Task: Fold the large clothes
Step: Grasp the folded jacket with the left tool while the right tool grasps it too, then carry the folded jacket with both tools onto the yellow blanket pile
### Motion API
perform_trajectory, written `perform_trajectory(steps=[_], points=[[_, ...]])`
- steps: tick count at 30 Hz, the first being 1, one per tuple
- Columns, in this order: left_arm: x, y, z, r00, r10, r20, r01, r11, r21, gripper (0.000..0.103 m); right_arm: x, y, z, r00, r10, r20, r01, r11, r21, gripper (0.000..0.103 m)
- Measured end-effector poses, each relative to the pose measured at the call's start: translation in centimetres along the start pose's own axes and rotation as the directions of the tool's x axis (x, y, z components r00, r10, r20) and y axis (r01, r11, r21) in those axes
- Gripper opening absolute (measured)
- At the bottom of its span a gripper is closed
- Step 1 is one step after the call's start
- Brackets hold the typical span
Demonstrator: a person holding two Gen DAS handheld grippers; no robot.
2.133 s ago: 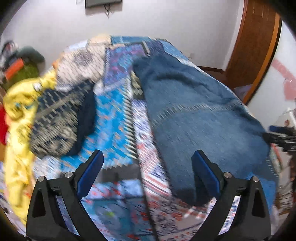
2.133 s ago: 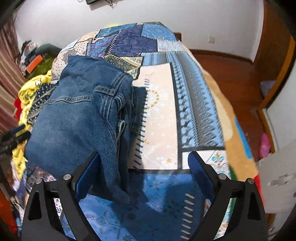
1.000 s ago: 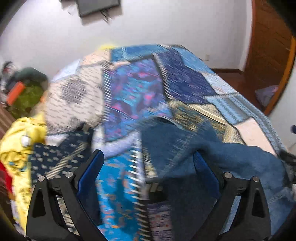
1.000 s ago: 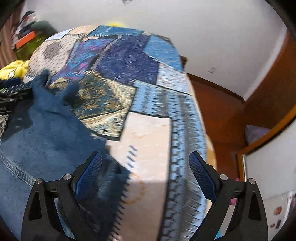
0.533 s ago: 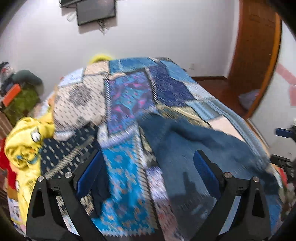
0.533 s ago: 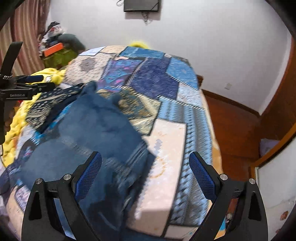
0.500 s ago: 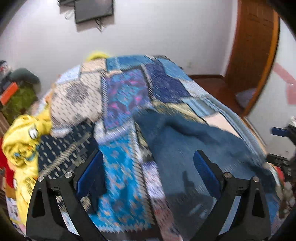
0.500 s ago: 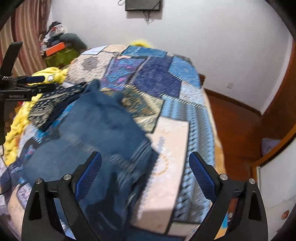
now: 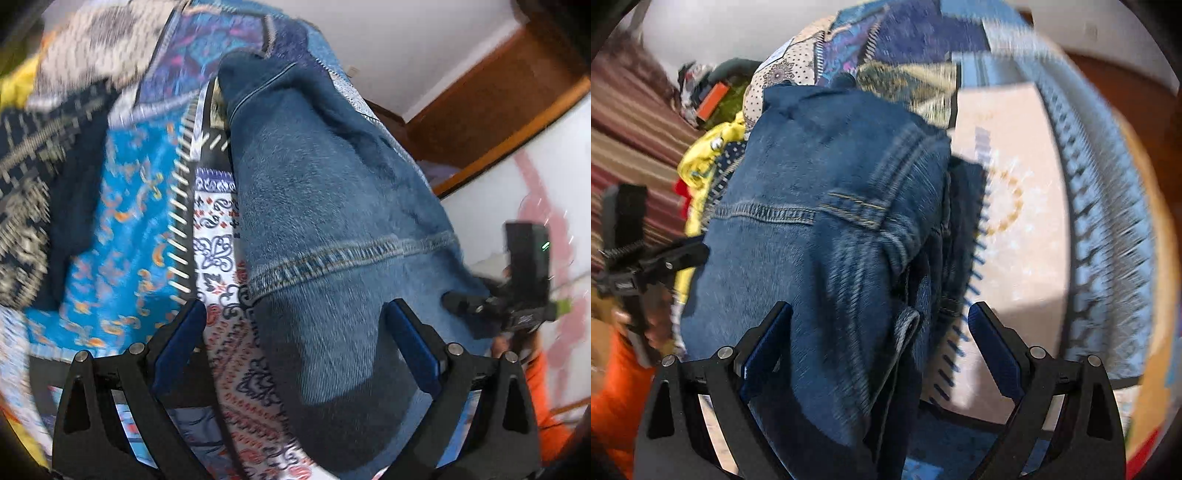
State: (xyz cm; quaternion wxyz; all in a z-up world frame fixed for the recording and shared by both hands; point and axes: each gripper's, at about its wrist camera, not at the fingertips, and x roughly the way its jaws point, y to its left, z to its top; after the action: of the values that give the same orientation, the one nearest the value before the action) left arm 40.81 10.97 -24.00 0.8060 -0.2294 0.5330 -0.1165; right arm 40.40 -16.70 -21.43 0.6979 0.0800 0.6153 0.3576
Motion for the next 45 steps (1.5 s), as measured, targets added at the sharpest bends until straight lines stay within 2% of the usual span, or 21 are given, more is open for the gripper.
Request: perform_trajectory(steps=[2,4,8,15,16,17,19,21,23,24,26,29,34,37,45], points=[[0.9,0.7,0.5,0.999,-0.034,-0.015,0.033,0.998,-0.047,0.099,0.9,-0.6,0.3,0.998,0.052,-0.021,-0.051,0.998,0.027,0.096],[1.8,1.2,1.0,0.998,-0.053,-0.031,0.050,0.996,-0.080,0.099,1.5,-0.9,0.5,0.997,0.073,-0.033,-0.072,0.997,0.043,0.103],[3.9,1.6,1.5,0.992,-0.117,-0.056,0.109,0.986,-0.127,0.099,2.0,-0.5,1.2,0.995,0.089,-0.033,-0.088,0.996,0.032,0.103],[5.1,0.3,2.0,0.993,-0.115,-0.034,0.112,0.991,-0.076,0.098,2.1,-2.0,2.3,0.988,0.155,0.004,-0.154,0.980,0.124,0.103],[5.1,0.3,2.2,0.993,-0.118,-0.028,0.116,0.990,-0.079,0.093,2.0,-2.2,2.3,0.987,0.160,0.015,-0.161,0.978,0.132,0.102],[5.1,0.3,2.3,0.991,-0.133,-0.021,0.131,0.988,-0.083,0.084,1.9,-2.2,2.2,0.987,0.160,0.027,-0.162,0.977,0.140,0.102],[4.6,0.2,2.2,0.990,-0.140,-0.008,0.139,0.986,-0.088,0.080,1.7,-2.4,1.9,0.989,0.140,0.035,-0.144,0.979,0.147,0.091],[4.3,-0.4,2.0,0.993,-0.115,0.004,0.115,0.992,-0.056,0.074,1.2,-2.5,1.4,0.989,0.139,0.047,-0.145,0.976,0.163,0.083],[3.4,-1.1,1.6,0.995,-0.100,0.020,0.100,0.995,-0.023,0.065,0.8,-2.5,1.1,0.988,0.147,0.055,-0.155,0.973,0.170,0.070],[2.9,-1.6,1.5,0.995,-0.097,0.031,0.098,0.995,-0.006,0.060,0.4,-2.2,0.9,0.988,0.142,0.061,-0.151,0.975,0.166,0.067],[2.1,-2.2,1.4,0.994,-0.103,0.042,0.102,0.995,0.013,0.055,-0.5,-1.3,0.9,0.989,0.130,0.074,-0.140,0.980,0.144,0.052],[0.5,-3.1,1.2,0.992,-0.111,0.061,0.108,0.993,0.046,0.048,-1.8,0.3,1.0,0.990,0.095,0.104,-0.107,0.987,0.118,0.039],[-3.0,-3.7,0.9,0.988,-0.105,0.110,0.092,0.989,0.114,0.043,-3.2,2.6,1.1,0.983,0.105,0.149,-0.122,0.986,0.112,0.034],[-5.9,-2.4,0.7,0.982,-0.106,0.156,0.086,0.987,0.132,0.042,-3.7,4.7,1.4,0.980,0.110,0.164,-0.123,0.990,0.072,0.032],[-14.8,0.8,1.9,0.944,-0.118,0.308,0.080,0.988,0.133,0.042,-5.2,13.2,3.4,0.958,0.155,0.242,-0.143,0.987,-0.069,0.032]])
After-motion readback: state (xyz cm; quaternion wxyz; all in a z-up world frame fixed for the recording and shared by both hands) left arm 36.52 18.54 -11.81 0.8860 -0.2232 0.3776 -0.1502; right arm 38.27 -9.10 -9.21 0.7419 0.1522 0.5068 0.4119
